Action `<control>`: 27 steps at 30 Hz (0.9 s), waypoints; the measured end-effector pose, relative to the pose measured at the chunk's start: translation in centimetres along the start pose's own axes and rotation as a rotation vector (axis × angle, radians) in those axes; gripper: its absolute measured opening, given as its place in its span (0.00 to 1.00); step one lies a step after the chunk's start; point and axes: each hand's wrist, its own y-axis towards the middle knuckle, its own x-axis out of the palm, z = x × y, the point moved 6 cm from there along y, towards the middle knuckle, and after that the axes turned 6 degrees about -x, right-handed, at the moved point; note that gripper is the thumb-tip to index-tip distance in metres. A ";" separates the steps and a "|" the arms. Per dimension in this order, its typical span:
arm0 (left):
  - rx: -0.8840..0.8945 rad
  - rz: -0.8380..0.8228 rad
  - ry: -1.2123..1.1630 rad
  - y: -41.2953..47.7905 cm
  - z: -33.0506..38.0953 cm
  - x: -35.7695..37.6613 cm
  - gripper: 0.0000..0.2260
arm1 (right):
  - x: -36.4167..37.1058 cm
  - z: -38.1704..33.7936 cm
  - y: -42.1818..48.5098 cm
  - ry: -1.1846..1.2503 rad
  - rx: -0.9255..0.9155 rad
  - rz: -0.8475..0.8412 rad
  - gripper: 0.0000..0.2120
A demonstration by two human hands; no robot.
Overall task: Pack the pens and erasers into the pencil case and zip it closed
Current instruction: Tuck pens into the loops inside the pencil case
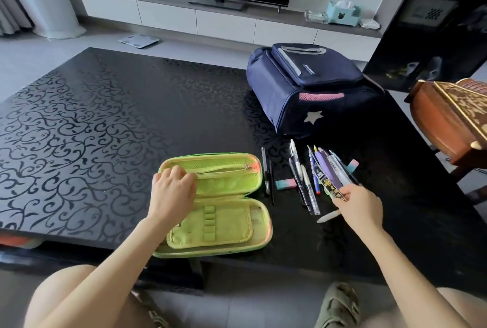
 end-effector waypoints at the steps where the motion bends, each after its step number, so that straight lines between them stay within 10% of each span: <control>1: -0.015 -0.016 -0.005 0.2 0.0 0.3 0.05 | -0.5 -0.7 -0.2 0.033 -0.029 0.030 0.10; 14: 0.011 -0.031 -0.033 1.6 0.3 1.5 0.06 | 3.2 -20.2 -0.2 -0.012 -0.691 0.237 0.15; 27: 0.116 0.243 -0.141 0.0 0.3 0.5 0.02 | 8.8 -28.0 -2.0 0.152 -0.760 -0.237 0.08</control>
